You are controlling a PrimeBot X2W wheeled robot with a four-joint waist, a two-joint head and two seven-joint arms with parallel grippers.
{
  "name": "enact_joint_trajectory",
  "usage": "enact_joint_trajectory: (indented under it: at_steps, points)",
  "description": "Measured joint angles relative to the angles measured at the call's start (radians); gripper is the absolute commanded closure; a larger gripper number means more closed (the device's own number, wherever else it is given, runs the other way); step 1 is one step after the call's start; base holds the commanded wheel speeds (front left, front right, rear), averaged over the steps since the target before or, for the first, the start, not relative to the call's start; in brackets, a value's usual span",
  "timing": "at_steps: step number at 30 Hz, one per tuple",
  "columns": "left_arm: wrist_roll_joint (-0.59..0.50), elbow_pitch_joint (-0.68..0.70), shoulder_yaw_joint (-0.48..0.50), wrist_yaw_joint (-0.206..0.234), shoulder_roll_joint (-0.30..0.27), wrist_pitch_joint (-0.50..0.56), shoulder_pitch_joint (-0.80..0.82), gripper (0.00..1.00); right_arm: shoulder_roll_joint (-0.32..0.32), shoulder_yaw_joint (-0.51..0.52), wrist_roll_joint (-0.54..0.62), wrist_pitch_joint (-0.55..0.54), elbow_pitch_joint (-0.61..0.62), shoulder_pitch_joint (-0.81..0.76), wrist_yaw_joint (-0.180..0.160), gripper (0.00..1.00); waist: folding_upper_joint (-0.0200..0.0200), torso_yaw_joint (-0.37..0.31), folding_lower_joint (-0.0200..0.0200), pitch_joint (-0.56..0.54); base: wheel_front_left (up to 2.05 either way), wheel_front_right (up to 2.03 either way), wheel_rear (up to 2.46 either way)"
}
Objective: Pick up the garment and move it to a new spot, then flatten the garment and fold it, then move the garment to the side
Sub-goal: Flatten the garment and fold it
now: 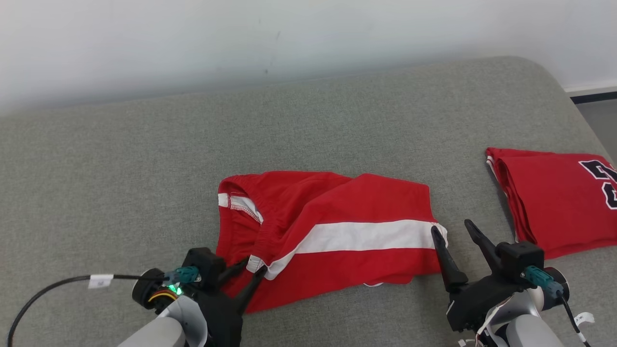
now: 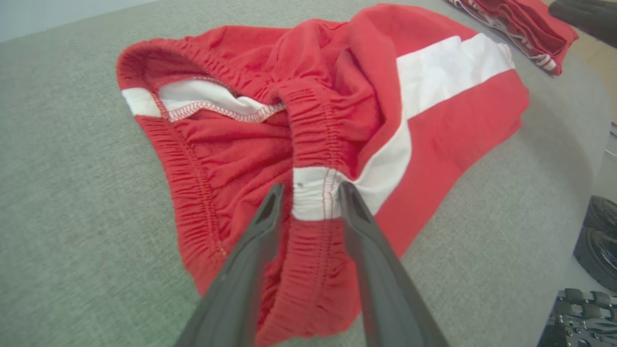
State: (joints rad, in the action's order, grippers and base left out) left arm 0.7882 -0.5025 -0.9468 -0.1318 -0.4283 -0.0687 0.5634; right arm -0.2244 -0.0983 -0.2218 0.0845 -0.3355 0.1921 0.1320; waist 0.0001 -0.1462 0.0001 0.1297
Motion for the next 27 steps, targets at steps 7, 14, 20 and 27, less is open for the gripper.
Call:
enact_joint_trajectory:
  at_steps: [7,14,20,27]
  points:
    - [0.062,0.010,-0.088,0.000,-0.032,0.003,0.058,1.00,0.003,-0.006,-0.005,0.008,-0.012,0.014,0.000,0.00,0.0000,0.000,0.0000,0.017,0.00,0.00,0.00]
    - [0.058,-0.007,-0.119,0.000,-0.031,-0.060,0.056,1.00,-0.003,0.013,-0.028,-0.067,-0.037,0.042,0.000,0.00,0.0000,0.011,-0.0001,0.032,0.00,0.00,0.00]
    - [0.050,0.000,-0.131,0.028,-0.010,-0.097,0.013,1.00,-0.006,0.083,-0.045,-0.244,-0.070,0.087,0.000,0.00,0.0000,0.034,-0.0001,0.047,0.00,0.00,0.00]
    - [0.049,0.005,-0.138,0.035,0.000,-0.098,0.010,1.00,0.015,0.092,-0.027,-0.359,-0.059,0.092,0.000,0.00,0.0000,0.057,0.0000,0.058,0.00,0.00,0.00]
